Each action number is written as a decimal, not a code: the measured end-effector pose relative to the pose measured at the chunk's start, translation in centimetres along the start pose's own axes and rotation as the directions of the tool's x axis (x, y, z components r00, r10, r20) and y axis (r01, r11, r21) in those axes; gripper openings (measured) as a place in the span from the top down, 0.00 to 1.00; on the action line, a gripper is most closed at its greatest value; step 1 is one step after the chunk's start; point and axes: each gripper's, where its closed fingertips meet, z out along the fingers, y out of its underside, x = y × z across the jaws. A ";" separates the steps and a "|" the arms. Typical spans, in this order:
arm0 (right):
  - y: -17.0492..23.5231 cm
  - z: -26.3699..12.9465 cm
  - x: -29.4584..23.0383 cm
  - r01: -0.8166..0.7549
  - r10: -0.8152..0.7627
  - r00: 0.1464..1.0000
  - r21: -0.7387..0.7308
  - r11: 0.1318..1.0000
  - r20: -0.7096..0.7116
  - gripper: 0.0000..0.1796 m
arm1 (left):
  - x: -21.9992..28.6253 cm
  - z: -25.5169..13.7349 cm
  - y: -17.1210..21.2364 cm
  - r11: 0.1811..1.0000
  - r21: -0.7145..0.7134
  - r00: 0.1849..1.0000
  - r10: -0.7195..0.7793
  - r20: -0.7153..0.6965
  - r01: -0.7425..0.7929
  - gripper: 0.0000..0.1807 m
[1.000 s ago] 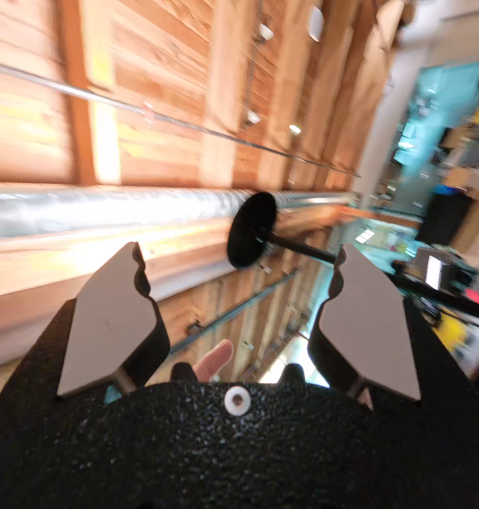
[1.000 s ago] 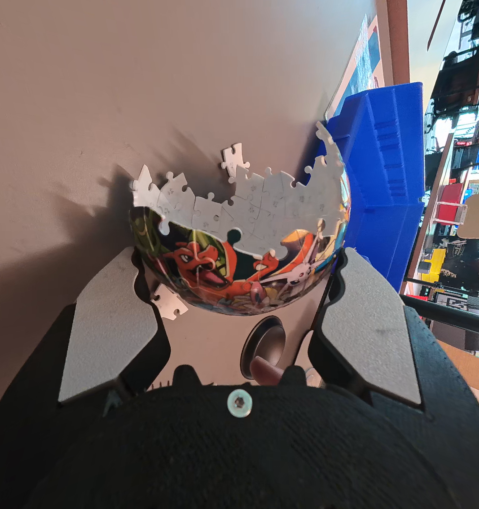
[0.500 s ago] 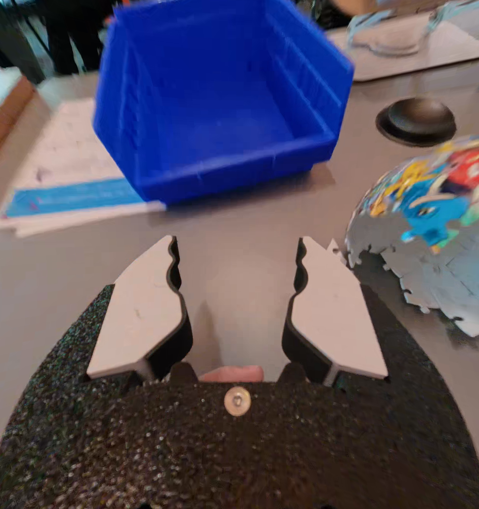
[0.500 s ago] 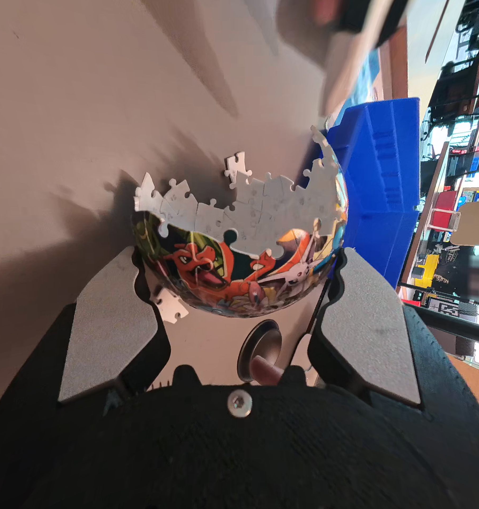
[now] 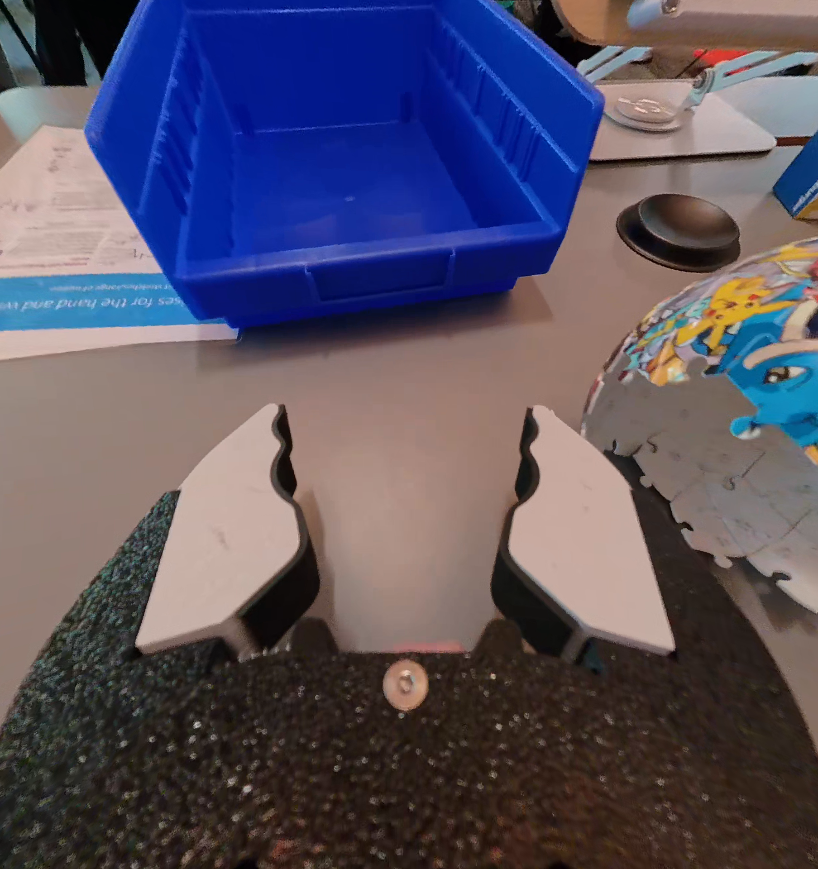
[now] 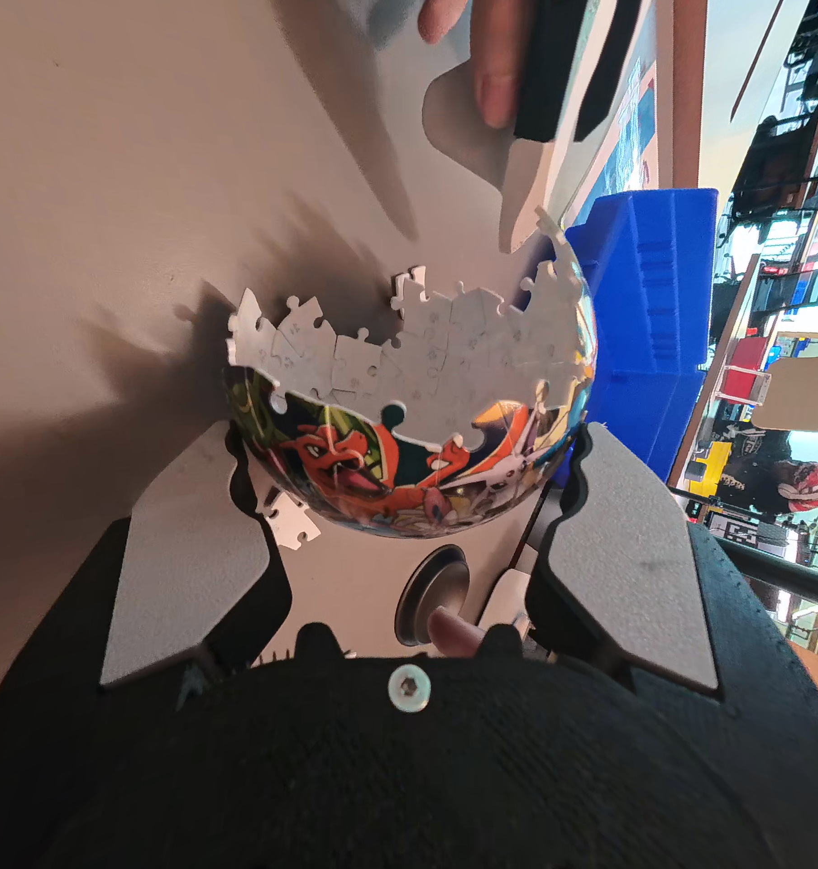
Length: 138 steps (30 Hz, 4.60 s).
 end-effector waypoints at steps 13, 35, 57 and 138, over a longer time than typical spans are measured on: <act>-1.0 0.1 -0.1 0.029 -0.029 1.000 0.005 1.000 -0.012 0.29 | -0.6 -0.3 0.7 0.998 -0.052 0.992 0.048 0.119 -0.042 0.45; -1.4 -0.1 -0.3 0.046 -0.050 0.997 -0.061 0.997 -0.061 0.29 | 1.3 -1.7 2.1 0.983 -0.182 0.997 -0.029 -0.071 0.015 0.47; -1.0 -0.3 -0.3 0.042 -0.051 0.996 -0.123 0.992 -0.069 0.29 | 2.5 -2.1 1.5 0.987 -0.154 0.994 0.039 -0.105 -0.055 0.54; 0.2 0.0 0.5 -0.057 0.038 0.991 -0.141 0.988 -0.131 0.29 | 7.3 3.3 3.4 0.872 -0.323 0.917 0.282 -0.281 -0.367 0.43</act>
